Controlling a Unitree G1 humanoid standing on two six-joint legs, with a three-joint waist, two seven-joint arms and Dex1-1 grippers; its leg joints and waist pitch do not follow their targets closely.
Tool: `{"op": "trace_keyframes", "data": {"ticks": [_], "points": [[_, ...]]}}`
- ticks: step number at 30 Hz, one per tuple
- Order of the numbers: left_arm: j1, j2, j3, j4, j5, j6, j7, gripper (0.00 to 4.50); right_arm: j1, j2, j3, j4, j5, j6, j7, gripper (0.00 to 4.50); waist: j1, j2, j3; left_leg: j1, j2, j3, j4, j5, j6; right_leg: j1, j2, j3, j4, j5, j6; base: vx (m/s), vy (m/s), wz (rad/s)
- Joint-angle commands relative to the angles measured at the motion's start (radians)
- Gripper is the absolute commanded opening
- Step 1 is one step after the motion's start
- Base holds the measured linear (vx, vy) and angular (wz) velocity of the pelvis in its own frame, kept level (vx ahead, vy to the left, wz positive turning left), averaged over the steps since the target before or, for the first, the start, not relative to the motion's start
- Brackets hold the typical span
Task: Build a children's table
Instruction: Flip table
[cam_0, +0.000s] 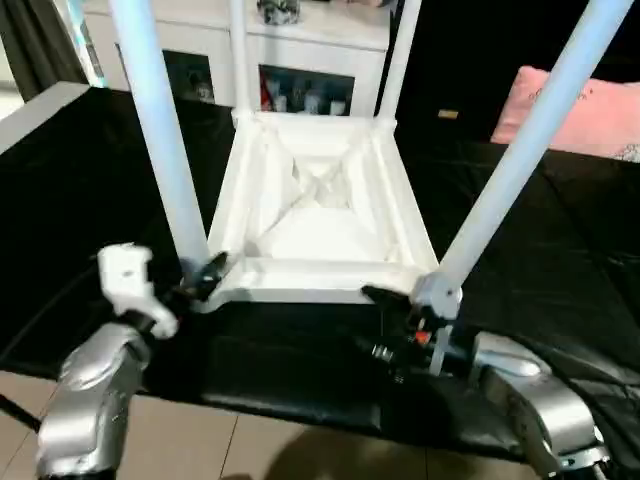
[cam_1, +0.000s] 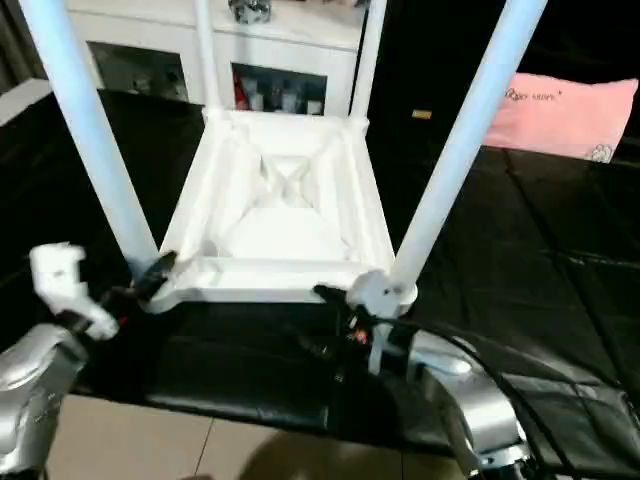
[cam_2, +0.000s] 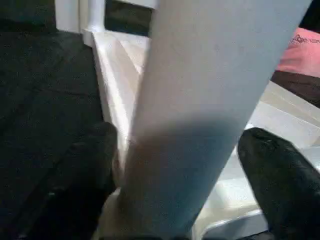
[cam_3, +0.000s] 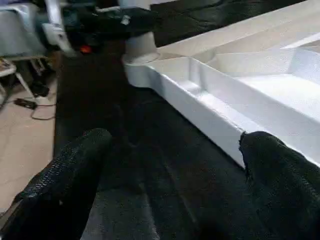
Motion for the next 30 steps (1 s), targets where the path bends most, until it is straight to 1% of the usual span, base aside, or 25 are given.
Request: {"op": "trace_keyframes", "data": {"ticks": [1,2,3,5,6,8,11,12,15,18,19,20,22,26,30], "points": [[-0.018,-0.006,-0.004,0.016,0.009,0.003,0.009,4.05,-0.024,-0.003,-0.003,0.016,0.006,-0.015,0.018,4.50,0.002,0.010,-0.042,-0.006,0.077,-0.028,-0.076,-0.147,0.043,0.031,-0.133,0.077,-0.071,-0.160,-0.140,0.000,0.000,0.00],[-0.018,-0.006,-0.004,0.016,0.009,0.003,0.009,3.93,-0.024,-0.003,-0.003,0.016,0.006,-0.015,0.018,4.50,0.002,0.008,-0.043,-0.006,0.077,-0.028,-0.076,-0.149,0.043,0.033,-0.134,0.076,-0.072,-0.168,-0.139,0.000,0.000,0.00],[-0.027,-0.012,-0.004,0.024,0.004,0.003,0.011,3.81,-0.030,0.000,-0.006,0.023,0.005,-0.017,0.022,4.50,0.002,0.009,-0.041,-0.006,0.078,-0.029,-0.077,-0.157,0.041,0.032,-0.136,0.076,-0.075,-0.200,-0.137,0.000,0.000,0.00],[-0.034,-0.015,-0.003,0.031,0.002,0.000,0.011,3.77,-0.037,0.000,-0.006,0.025,0.011,-0.004,0.034,4.50,0.004,0.008,-0.040,-0.004,0.077,-0.027,-0.076,-0.159,0.039,0.030,-0.135,0.077,-0.077,-0.218,-0.132,0.000,0.000,0.00],[-0.040,-0.017,-0.002,0.038,-0.001,-0.001,0.014,3.71,-0.042,0.000,-0.004,0.028,0.015,0.000,0.038,4.50,0.004,0.008,-0.041,-0.005,0.078,-0.028,-0.076,-0.158,0.040,0.031,-0.135,0.077,-0.076,-0.217,-0.131,0.000,0.000,0.00],[-0.042,-0.021,0.001,0.041,-0.004,0.002,0.021,3.38,-0.045,0.001,-0.004,0.032,0.017,-0.001,0.040,4.50,0.006,0.009,-0.043,-0.004,0.079,-0.028,-0.076,-0.145,0.042,0.030,-0.134,0.077,-0.073,-0.190,-0.135,0.000,0.000,0.00],[-0.045,-0.023,0.000,0.047,-0.003,0.004,0.026,3.18,-0.049,0.005,-0.003,0.040,0.015,-0.017,0.046,4.50,0.007,0.009,-0.044,-0.006,0.079,-0.028,-0.075,-0.135,0.044,0.032,-0.135,0.076,-0.071,-0.167,-0.139,0.000,0.000,0.00],[-0.046,-0.024,-0.001,0.049,-0.003,0.004,0.028,3.18,-0.050,0.007,-0.004,0.044,0.014,-0.025,0.048,4.50,0.007,0.009,-0.044,-0.006,0.078,-0.028,-0.075,-0.135,0.044,0.031,-0.134,0.076,-0.071,-0.166,-0.139,0.000,0.000,0.00],[-0.046,-0.029,-0.003,0.052,-0.005,0.009,0.027,2.88,-0.051,0.011,-0.002,0.052,0.007,-0.040,0.050,4.50,0.007,0.009,-0.043,-0.006,0.078,-0.028,-0.075,-0.140,0.045,0.032,-0.136,0.076,-0.072,-0.177,-0.140,0.000,0.000,0.00],[-0.043,-0.035,-0.006,0.051,-0.013,0.017,0.023,2.81,-0.049,0.011,-0.005,0.056,0.004,-0.041,0.048,4.50,0.008,0.010,-0.042,-0.005,0.080,-0.028,-0.077,-0.152,0.042,0.030,-0.136,0.076,-0.074,-0.194,-0.138,0.000,0.000,0.00],[-0.042,-0.037,-0.008,0.050,-0.014,0.019,0.021,2.62,-0.049,0.012,-0.006,0.058,0.002,-0.043,0.047,4.50,0.007,0.010,-0.042,-0.005,0.079,-0.028,-0.077,-0.152,0.041,0.031,-0.135,0.076,-0.074,-0.194,-0.137,0.000,0.000,0.00],[-0.040,-0.038,-0.009,0.048,-0.015,0.020,0.020,2.54,-0.049,0.012,-0.007,0.059,0.001,-0.044,0.046,4.50,0.007,0.009,-0.042,-0.005,0.079,-0.028,-0.077,-0.152,0.041,0.030,-0.135,0.076,-0.074,-0.194,-0.137,0.000,0.000,0.00],[-0.036,-0.040,-0.013,0.043,-0.017,0.023,0.019,2.46,-0.049,0.013,-0.008,0.060,-0.001,-0.047,0.046,4.50,0.007,0.009,-0.042,-0.005,0.080,-0.028,-0.078,-0.154,0.042,0.030,-0.135,0.077,-0.074,-0.196,-0.134,0.000,0.000,0.00],[-0.031,-0.044,-0.018,0.039,-0.021,0.029,0.014,2.42,-0.049,0.016,-0.005,0.067,-0.006,-0.055,0.045,4.50,0.008,0.010,-0.041,-0.005,0.080,-0.029,-0.078,-0.157,0.041,0.030,-0.136,0.077,-0.076,-0.210,-0.132,0.000,0.000,0.00],[-0.029,-0.048,-0.017,0.036,-0.032,0.041,0.008,2.41,-0.049,0.020,-0.003,0.066,-0.001,-0.050,0.049,4.50,0.008,0.009,-0.041,-0.006,0.079,-0.028,-0.078,-0.153,0.043,0.030,-0.136,0.077,-0.075,-0.207,-0.132,0.000,0.000,0.00]]}}
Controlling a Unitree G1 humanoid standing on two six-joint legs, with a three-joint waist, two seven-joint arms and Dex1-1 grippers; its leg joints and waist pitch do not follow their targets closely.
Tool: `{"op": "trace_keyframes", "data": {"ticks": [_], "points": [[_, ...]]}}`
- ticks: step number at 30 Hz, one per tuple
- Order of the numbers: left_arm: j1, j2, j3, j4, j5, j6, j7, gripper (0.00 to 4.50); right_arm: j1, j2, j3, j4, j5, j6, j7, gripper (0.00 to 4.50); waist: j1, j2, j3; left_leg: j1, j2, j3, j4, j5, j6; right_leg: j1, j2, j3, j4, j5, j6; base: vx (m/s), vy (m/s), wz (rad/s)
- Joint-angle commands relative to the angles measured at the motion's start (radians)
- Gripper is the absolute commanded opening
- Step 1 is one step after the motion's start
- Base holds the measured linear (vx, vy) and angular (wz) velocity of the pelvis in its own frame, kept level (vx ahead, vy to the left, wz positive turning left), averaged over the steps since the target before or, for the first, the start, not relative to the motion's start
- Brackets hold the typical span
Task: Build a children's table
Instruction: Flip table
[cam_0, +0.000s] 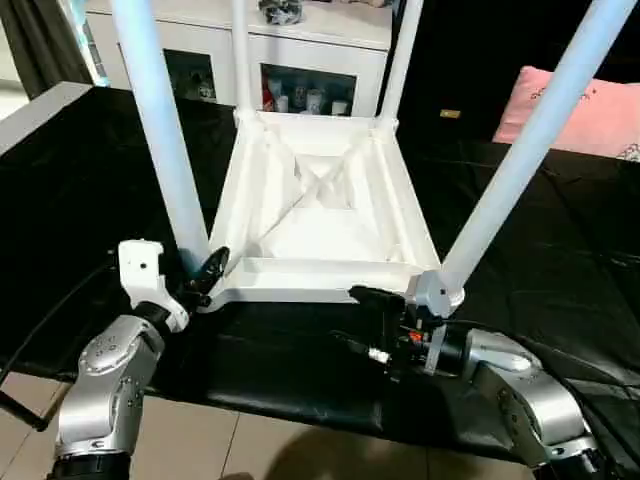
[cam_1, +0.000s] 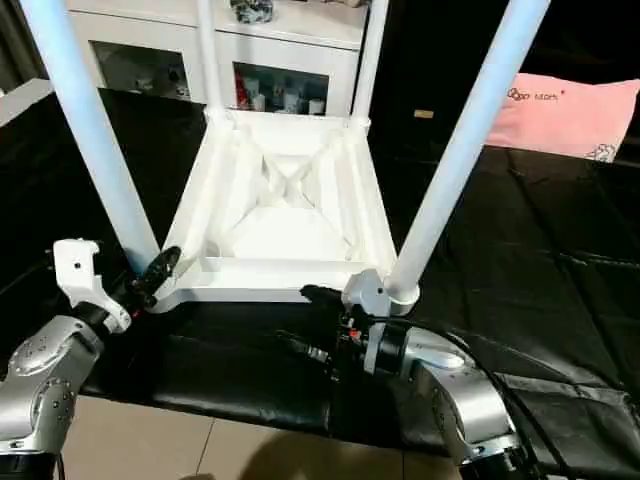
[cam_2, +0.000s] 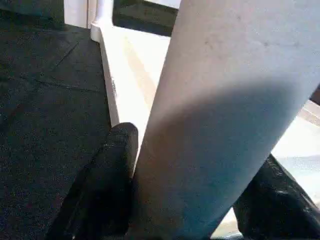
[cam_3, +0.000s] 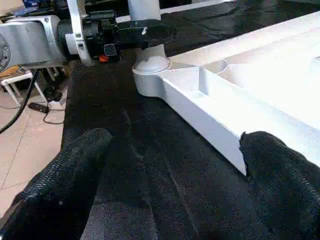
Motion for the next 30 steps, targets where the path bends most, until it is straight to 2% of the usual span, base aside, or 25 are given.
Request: {"op": "trace_keyframes", "data": {"ticks": [1,9,10,14,17,20,21,22,24,25,26,28,30], "points": [[0.011,-0.022,-0.016,-0.007,-0.041,0.037,-0.017,2.41,-0.013,0.000,-0.001,-0.001,-0.004,-0.002,0.005,4.50,0.003,0.008,-0.042,-0.006,0.079,-0.030,-0.078,-0.152,0.043,0.030,-0.135,0.077,-0.075,-0.205,-0.132,0.000,0.000,0.00],[0.009,-0.043,0.001,-0.025,-0.081,0.083,-0.007,2.40,-0.008,0.003,0.000,-0.003,-0.001,-0.004,0.004,4.50,0.003,0.011,-0.041,-0.005,0.079,-0.030,-0.079,-0.160,0.042,0.029,-0.135,0.077,-0.077,-0.225,-0.130,0.000,0.000,0.00],[0.007,-0.053,0.008,-0.031,-0.097,0.099,0.002,2.40,-0.006,0.005,-0.002,-0.003,-0.001,-0.005,0.001,4.50,0.004,0.013,-0.041,-0.006,0.078,-0.029,-0.078,-0.158,0.042,0.028,-0.135,0.077,-0.077,-0.221,-0.131,0.000,0.000,0.00],[-0.005,-0.125,0.054,-0.070,-0.192,0.187,0.065,2.40,0.004,0.012,-0.013,-0.009,0.001,0.003,-0.017,4.50,0.001,0.012,-0.041,-0.008,0.081,-0.027,-0.078,-0.152,0.041,0.031,-0.136,0.077,-0.074,-0.205,-0.147,0.000,0.000,0.00],[-0.017,-0.196,0.107,-0.101,-0.296,0.238,0.128,2.40,0.007,0.016,-0.019,-0.007,-0.011,0.016,-0.051,4.50,0.003,0.008,-0.039,-0.012,0.075,-0.023,-0.072,-0.143,0.048,0.033,-0.140,0.075,-0.081,-0.259,-0.147,0.000,0.000,0.00],[-0.022,-0.223,0.126,-0.117,-0.346,0.256,0.151,2.40,0.007,0.021,-0.025,0.006,-0.029,0.016,-0.083,4.50,0.002,0.008,-0.038,-0.018,0.068,-0.020,-0.068,-0.122,0.055,0.031,-0.135,0.074,-0.087,-0.301,-0.125,0.000,0.000,0.00],[-0.022,-0.223,0.125,-0.120,-0.346,0.259,0.151,2.40,0.007,0.022,-0.026,0.008,-0.031,0.016,-0.089,4.50,0.003,0.009,-0.038,-0.017,0.068,-0.020,-0.069,-0.121,0.056,0.029,-0.132,0.073,-0.087,-0.303,-0.121,0.000,0.000,0.00],[-0.019,-0.226,0.118,-0.130,-0.338,0.265,0.147,2.40,0.005,0.038,-0.040,0.025,-0.044,0.013,-0.134,4.50,0.003,0.009,-0.039,-0.011,0.071,-0.019,-0.069,-0.124,0.059,0.023,-0.129,0.074,-0.089,-0.298,-0.112,0.000,0.000,0.00],[-0.016,-0.226,0.110,-0.137,-0.327,0.269,0.145,2.37,0.004,0.056,-0.059,0.034,-0.032,0.021,-0.164,4.50,0.001,0.012,-0.042,-0.014,0.075,-0.023,-0.072,-0.113,0.055,0.025,-0.129,0.072,-0.083,-0.261,-0.112,0.000,0.000,0.00],[-0.013,-0.231,0.106,-0.148,-0.315,0.279,0.143,2.28,-0.001,0.081,-0.085,0.044,-0.014,0.028,-0.198,4.50,0.001,0.009,-0.044,-0.014,0.076,-0.024,-0.071,-0.103,0.056,0.026,-0.130,0.072,-0.081,-0.239,-0.112,0.000,0.000,0.00],[-0.012,-0.232,0.106,-0.149,-0.313,0.281,0.143,2.28,-0.003,0.087,-0.092,0.046,-0.009,0.031,-0.206,4.50,0.002,0.012,-0.050,-0.015,0.079,-0.025,-0.067,-0.070,0.058,0.026,-0.131,0.074,-0.071,-0.167,-0.126,0.000,0.000,0.00],[-0.012,-0.240,0.113,-0.164,-0.313,0.299,0.150,2.25,-0.018,0.125,-0.127,0.058,0.023,0.051,-0.258,4.50,0.001,0.011,-0.054,-0.019,0.080,-0.025,-0.064,-0.021,0.074,0.027,-0.128,0.074,-0.055,-0.048,-0.147,0.000,0.000,0.00],[-0.010,-0.236,0.111,-0.175,-0.332,0.312,0.166,2.25,-0.029,0.153,-0.149,0.068,0.045,0.052,-0.289,4.50,-0.001,0.011,-0.051,-0.019,0.078,-0.022,-0.065,-0.039,0.081,0.027,-0.131,0.073,-0.056,-0.038,-0.161,0.000,0.000,0.00]]}}
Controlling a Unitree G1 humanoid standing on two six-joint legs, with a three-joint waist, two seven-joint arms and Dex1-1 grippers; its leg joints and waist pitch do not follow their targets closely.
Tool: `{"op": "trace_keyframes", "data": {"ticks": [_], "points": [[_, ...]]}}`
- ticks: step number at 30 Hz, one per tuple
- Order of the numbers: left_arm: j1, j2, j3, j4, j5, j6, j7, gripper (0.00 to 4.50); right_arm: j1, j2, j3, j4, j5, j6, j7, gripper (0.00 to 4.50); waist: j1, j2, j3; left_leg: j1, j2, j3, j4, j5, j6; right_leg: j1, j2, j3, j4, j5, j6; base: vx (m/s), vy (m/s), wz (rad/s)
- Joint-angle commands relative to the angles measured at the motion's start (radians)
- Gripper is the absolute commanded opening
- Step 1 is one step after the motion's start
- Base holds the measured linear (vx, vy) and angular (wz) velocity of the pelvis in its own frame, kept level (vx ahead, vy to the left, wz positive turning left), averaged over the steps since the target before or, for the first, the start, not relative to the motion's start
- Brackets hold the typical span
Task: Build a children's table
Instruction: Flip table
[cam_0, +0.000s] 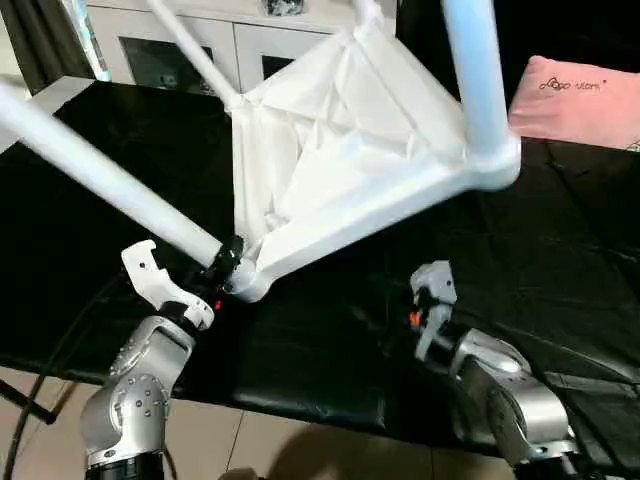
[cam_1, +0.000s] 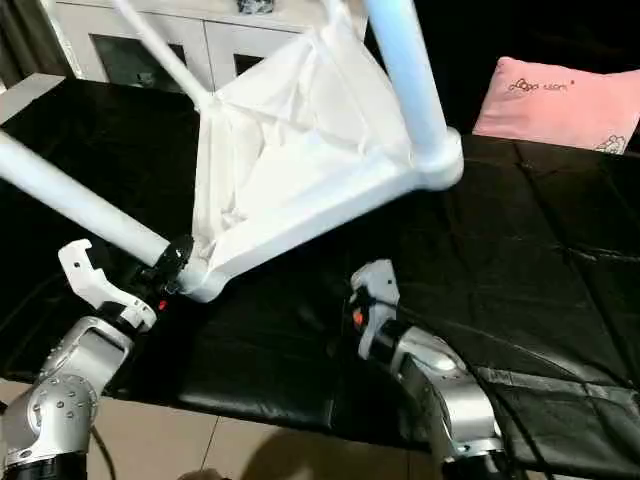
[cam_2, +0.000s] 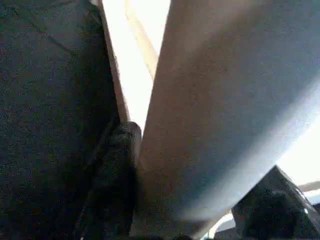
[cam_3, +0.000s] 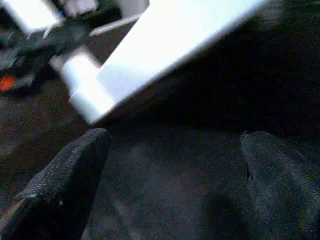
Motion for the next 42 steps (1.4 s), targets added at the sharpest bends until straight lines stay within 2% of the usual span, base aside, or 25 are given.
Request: {"op": "trace_keyframes", "data": {"ticks": [1,3,5,9,11,15,22,29,32,33,34,36,42], "points": [[-0.002,-0.025,-0.006,-0.017,-0.070,0.036,0.014,2.25,-0.023,0.018,-0.042,0.016,0.035,0.007,-0.040,4.50,0.000,-0.001,-0.054,-0.001,0.074,-0.028,-0.069,-0.053,0.073,0.046,-0.129,0.075,-0.059,-0.051,-0.161,0.000,0.000,0.00],[0.001,-0.017,-0.018,-0.022,-0.074,0.041,0.018,2.25,-0.045,0.068,-0.081,0.035,0.072,-0.002,-0.081,4.50,-0.001,-0.003,-0.051,0.000,0.074,-0.025,-0.071,-0.076,0.062,0.044,-0.130,0.077,-0.067,-0.109,-0.152,0.000,0.000,0.00],[0.003,-0.016,-0.021,-0.025,-0.075,0.042,0.018,2.25,-0.054,0.083,-0.093,0.043,0.080,-0.001,-0.092,4.50,-0.001,0.001,-0.052,0.002,0.075,-0.026,-0.072,-0.078,0.052,0.044,-0.129,0.076,-0.066,-0.125,-0.143,0.000,0.000,0.00],[0.004,-0.021,-0.021,-0.034,-0.061,0.051,0.016,2.25,-0.085,0.117,-0.108,0.081,0.092,-0.001,-0.098,4.50,-0.002,0.000,-0.052,0.001,0.074,-0.026,-0.071,-0.070,0.044,0.044,-0.128,0.076,-0.063,-0.109,-0.140,0.000,0.000,0.00],[0.005,-0.021,-0.022,-0.040,-0.055,0.059,0.018,2.25,-0.115,0.146,-0.135,0.097,0.139,-0.004,-0.091,4.50,-0.002,-0.001,-0.053,0.000,0.074,-0.026,-0.071,-0.059,0.046,0.046,-0.129,0.077,-0.060,-0.088,-0.143,0.000,0.000,0.00],[0.004,-0.017,-0.025,-0.040,-0.052,0.060,0.019,2.25,-0.136,0.165,-0.156,0.107,0.168,0.004,-0.086,4.50,-0.001,0.002,-0.054,0.002,0.074,-0.025,-0.070,-0.051,0.051,0.045,-0.128,0.077,-0.058,-0.071,-0.142,0.000,0.000,0.00],[0.006,-0.010,-0.047,-0.046,-0.030,0.063,0.013,2.25,-0.209,0.221,-0.191,0.202,0.192,-0.007,-0.111,4.50,-0.001,0.004,-0.055,0.003,0.073,-0.024,-0.070,-0.054,0.040,0.044,-0.128,0.077,-0.058,-0.078,-0.150,0.000,0.000,0.00],[0.003,-0.012,-0.074,-0.048,0.003,0.045,0.020,2.25,-0.286,0.291,-0.265,0.288,0.252,-0.018,-0.182,4.50,-0.002,0.002,-0.057,0.006,0.075,-0.023,-0.070,-0.043,0.036,0.044,-0.130,0.078,-0.052,-0.057,-0.153,0.000,0.000,0.00],[0.004,-0.015,-0.086,-0.051,0.022,0.030,0.032,2.25,-0.330,0.339,-0.340,0.331,0.317,-0.036,-0.253,4.13,-0.005,0.001,-0.056,0.005,0.075,-0.022,-0.073,-0.047,0.037,0.042,-0.132,0.078,-0.052,-0.062,-0.151,0.000,0.000,0.00],[0.004,-0.016,-0.086,-0.051,0.023,0.030,0.034,2.25,-0.335,0.343,-0.347,0.336,0.323,-0.039,-0.257,4.13,-0.003,0.002,-0.056,0.006,0.075,-0.023,-0.073,-0.048,0.034,0.043,-0.132,0.076,-0.053,-0.068,-0.147,0.000,0.000,0.00],[0.006,-0.019,-0.086,-0.054,0.024,0.029,0.036,2.25,-0.340,0.351,-0.358,0.342,0.332,-0.043,-0.268,3.94,-0.003,0.003,-0.056,0.008,0.074,-0.020,-0.071,-0.051,0.031,0.040,-0.128,0.077,-0.053,-0.065,-0.144,0.000,0.000,0.00],[0.008,-0.025,-0.086,-0.058,0.029,0.028,0.038,2.25,-0.354,0.367,-0.379,0.352,0.344,-0.049,-0.283,3.79,-0.003,0.000,-0.058,0.001,0.070,-0.019,-0.069,-0.033,0.033,0.044,-0.128,0.077,-0.048,-0.039,-0.137,0.000,0.000,0.00],[0.017,-0.021,-0.109,-0.067,0.044,0.026,0.027,2.25,-0.354,0.385,-0.385,0.351,0.346,-0.050,-0.288,3.36,-0.002,-0.002,-0.060,-0.001,0.068,-0.017,-0.066,-0.027,0.047,0.042,-0.129,0.076,-0.047,-0.049,-0.136,0.000,0.000,0.00]]}}
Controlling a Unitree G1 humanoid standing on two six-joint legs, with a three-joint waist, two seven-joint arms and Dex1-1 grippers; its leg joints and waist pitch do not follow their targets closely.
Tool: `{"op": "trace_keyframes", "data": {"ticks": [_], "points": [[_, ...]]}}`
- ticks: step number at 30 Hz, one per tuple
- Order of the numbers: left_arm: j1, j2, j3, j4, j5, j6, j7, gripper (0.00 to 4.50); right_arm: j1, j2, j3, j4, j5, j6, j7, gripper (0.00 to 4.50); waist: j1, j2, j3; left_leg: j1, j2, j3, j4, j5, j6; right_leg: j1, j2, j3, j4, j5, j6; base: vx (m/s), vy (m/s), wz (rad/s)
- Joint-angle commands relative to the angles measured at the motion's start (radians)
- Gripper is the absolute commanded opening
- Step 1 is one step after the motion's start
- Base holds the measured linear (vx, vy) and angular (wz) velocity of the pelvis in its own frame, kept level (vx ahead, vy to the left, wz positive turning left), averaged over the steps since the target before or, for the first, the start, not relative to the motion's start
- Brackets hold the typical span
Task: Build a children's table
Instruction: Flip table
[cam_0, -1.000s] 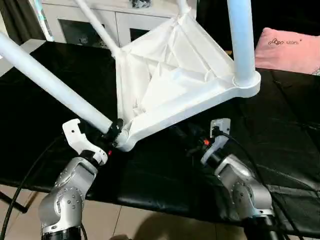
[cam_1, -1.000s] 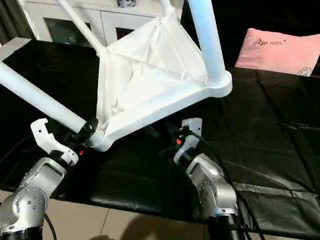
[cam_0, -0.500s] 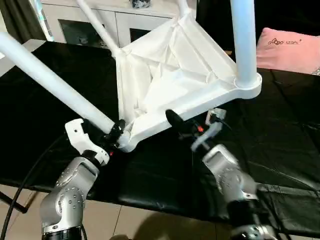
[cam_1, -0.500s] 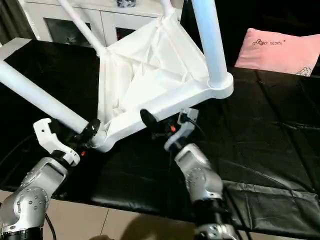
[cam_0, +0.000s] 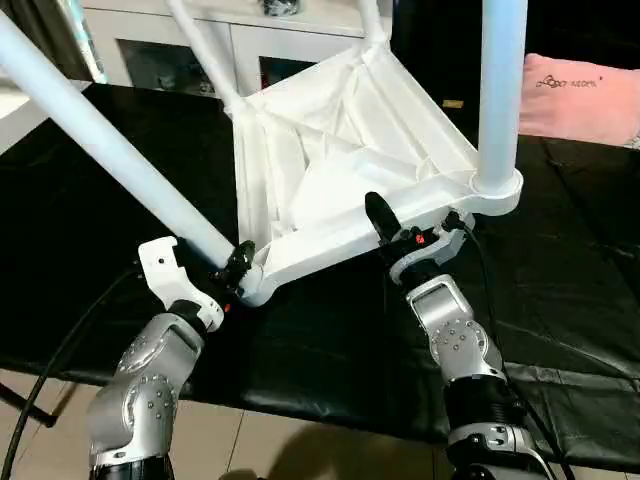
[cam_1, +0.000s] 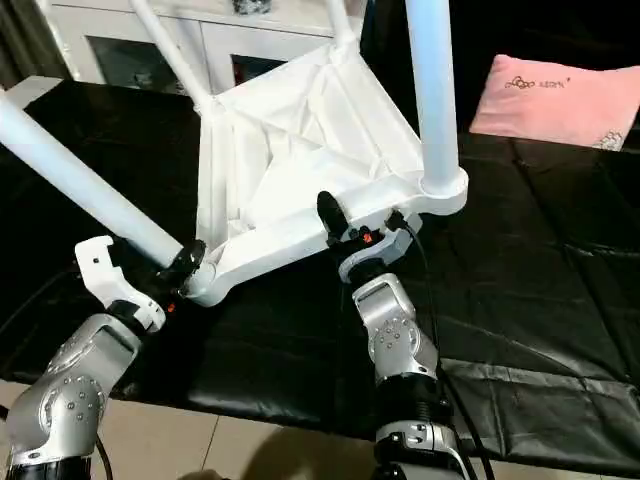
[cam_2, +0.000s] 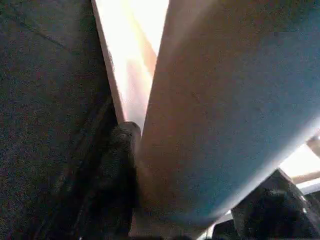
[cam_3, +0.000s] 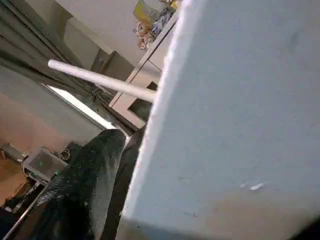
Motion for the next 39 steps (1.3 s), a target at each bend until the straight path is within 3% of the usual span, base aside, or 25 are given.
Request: {"op": "trace_keyframes", "data": {"ticks": [1,12,17,23,28,30,32,34,35,37,39], "points": [[0.003,-0.019,-0.042,-0.021,-0.023,0.005,-0.022,2.25,-0.035,0.063,-0.018,0.012,0.018,-0.009,-0.014,3.23,0.001,-0.002,-0.060,0.001,0.070,-0.025,-0.065,-0.022,0.055,0.052,-0.120,0.075,-0.060,-0.039,-0.137,0.000,0.000,0.00],[0.004,0.007,-0.111,-0.033,0.030,-0.005,-0.057,2.24,-0.069,0.059,-0.032,0.056,0.040,-0.017,-0.020,2.34,0.003,-0.004,-0.062,-0.001,0.070,-0.024,-0.064,-0.011,0.067,0.050,-0.120,0.074,-0.056,-0.019,-0.144,0.000,0.000,0.00],[0.006,0.007,-0.111,-0.034,0.038,-0.010,-0.057,2.24,-0.082,0.059,-0.057,0.071,0.066,-0.021,-0.034,2.14,0.004,-0.008,-0.062,-0.002,0.070,-0.024,-0.063,-0.005,0.073,0.050,-0.119,0.073,-0.054,-0.009,-0.146,0.000,0.000,0.00],[0.011,0.018,-0.117,-0.036,0.053,-0.025,-0.058,2.24,-0.096,0.052,-0.080,0.078,0.089,-0.027,-0.041,2.06,0.005,-0.004,-0.061,-0.002,0.070,-0.024,-0.063,-0.027,0.062,0.048,-0.120,0.073,-0.058,-0.048,-0.141,0.000,0.000,0.00],[0.039,0.046,-0.090,-0.062,0.035,-0.028,-0.085,2.24,-0.073,0.025,-0.058,0.007,0.092,-0.012,-0.042,2.04,0.004,-0.002,-0.065,-0.005,0.070,-0.025,-0.061,-0.001,0.066,0.050,-0.120,0.072,-0.052,-0.002,-0.144,0.000,0.000,0.00],[0.066,0.063,-0.080,-0.084,0.007,-0.013,-0.117,2.78,-0.058,0.016,-0.052,-0.025,0.088,-0.003,-0.052,2.04,0.000,0.000,-0.069,-0.007,0.068,-0.026,-0.057,0.035,0.078,0.051,-0.117,0.071,-0.043,0.059,-0.153,0.000,0.000,0.00],[0.089,0.077,-0.079,-0.101,-0.011,-0.003,-0.141,2.92,-0.048,0.006,-0.045,-0.042,0.070,-0.012,-0.068,2.04,0.000,-0.003,-0.072,-0.011,0.065,-0.026,-0.054,0.065,0.088,0.052,-0.117,0.071,-0.036,0.103,-0.160,0.000,0.000,0.00],[0.127,0.098,-0.082,-0.127,-0.025,0.002,-0.173,2.97,-0.030,-0.010,-0.031,-0.073,0.047,-0.014,-0.075,2.02,0.002,0.003,-0.071,-0.008,0.066,-0.023,-0.051,0.063,0.096,0.046,-0.114,0.071,-0.035,0.113,-0.167,0.000,0.000,0.00],[0.127,0.098,-0.082,-0.127,-0.025,0.002,-0.173,3.06,-0.030,-0.010,-0.031,-0.073,0.047,-0.014,-0.075,2.01,0.001,0.001,-0.070,-0.009,0.066,-0.022,-0.051,0.060,0.099,0.045,-0.112,0.071,-0.037,0.112,-0.165,0.000,0.000,0.00],[0.221,0.121,-0.076,-0.183,-0.060,0.004,-0.218,3.32,0.021,-0.039,-0.021,-0.181,0.034,0.005,-0.099,2.01,0.004,0.004,-0.068,-0.009,0.067,-0.023,-0.052,0.044,0.094,0.044,-0.113,0.073,-0.040,0.090,-0.156,0.000,0.000,0.00],[0.239,0.123,-0.075,-0.195,-0.067,0.003,-0.223,3.41,0.031,-0.044,-0.024,-0.202,0.037,0.009,-0.109,2.01,0.005,0.004,-0.067,-0.006,0.071,-0.022,-0.055,0.025,0.088,0.042,-0.109,0.072,-0.041,0.074,-0.146,0.000,0.000,0.00]]}}
